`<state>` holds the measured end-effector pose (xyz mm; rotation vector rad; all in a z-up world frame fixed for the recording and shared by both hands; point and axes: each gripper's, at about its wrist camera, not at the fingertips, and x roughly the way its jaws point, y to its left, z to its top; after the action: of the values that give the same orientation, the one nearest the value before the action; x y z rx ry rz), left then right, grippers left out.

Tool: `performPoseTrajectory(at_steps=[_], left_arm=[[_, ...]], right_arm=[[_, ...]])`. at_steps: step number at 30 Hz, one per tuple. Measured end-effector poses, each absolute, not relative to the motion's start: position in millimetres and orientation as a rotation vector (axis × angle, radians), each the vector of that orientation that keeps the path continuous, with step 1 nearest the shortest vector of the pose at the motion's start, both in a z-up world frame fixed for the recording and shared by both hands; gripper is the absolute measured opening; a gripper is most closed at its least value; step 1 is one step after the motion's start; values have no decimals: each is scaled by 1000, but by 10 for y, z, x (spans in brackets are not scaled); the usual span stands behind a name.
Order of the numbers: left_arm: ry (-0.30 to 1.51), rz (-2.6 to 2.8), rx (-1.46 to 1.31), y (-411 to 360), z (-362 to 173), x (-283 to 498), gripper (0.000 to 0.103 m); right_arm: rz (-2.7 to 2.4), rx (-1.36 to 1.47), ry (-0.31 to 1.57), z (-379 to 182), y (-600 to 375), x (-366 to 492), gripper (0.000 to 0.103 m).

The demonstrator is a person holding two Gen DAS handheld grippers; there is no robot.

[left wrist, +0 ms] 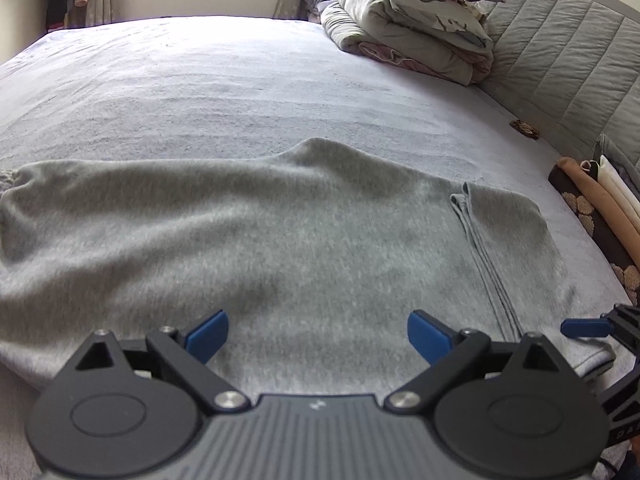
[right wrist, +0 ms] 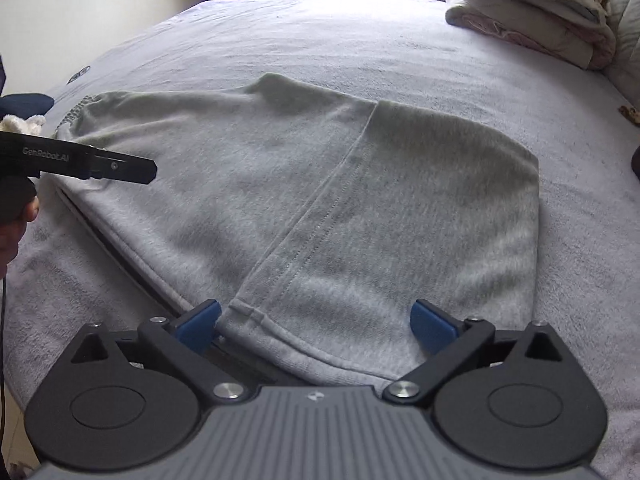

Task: Fold clothes

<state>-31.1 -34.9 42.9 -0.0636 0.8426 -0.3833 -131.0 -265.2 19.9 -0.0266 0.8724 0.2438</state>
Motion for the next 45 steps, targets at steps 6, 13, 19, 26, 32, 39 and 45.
performPoseTrajectory(at_steps=[6,13,19,26,32,39,45], left_arm=[[826,-380,-90,-307,472,-327,97],[824,-402,-84,-371,482,-409,97],[828,-400,-89,-382,479,-417,97],[810,-393,-111,-330,538,-404,97],[817,-403,-114,-335,538,-414,97],[815,-407,-120,-328,554,-421,97],[820,-415,-115,-347,545,-418,97]], right_arm=[[250,26,865,182,-2806,-1440,103],[278,113,790,372,-2946,-1608,101],[71,451,810,326,-3698,-1601,101],[101,726,865,42,-3855,-1716,101],[61,985,808,-156,-3976,-1859,59],[26,1046,772,-266,-3967,-1960,31],[45,1037,736,-226,-3930,-1978,27]])
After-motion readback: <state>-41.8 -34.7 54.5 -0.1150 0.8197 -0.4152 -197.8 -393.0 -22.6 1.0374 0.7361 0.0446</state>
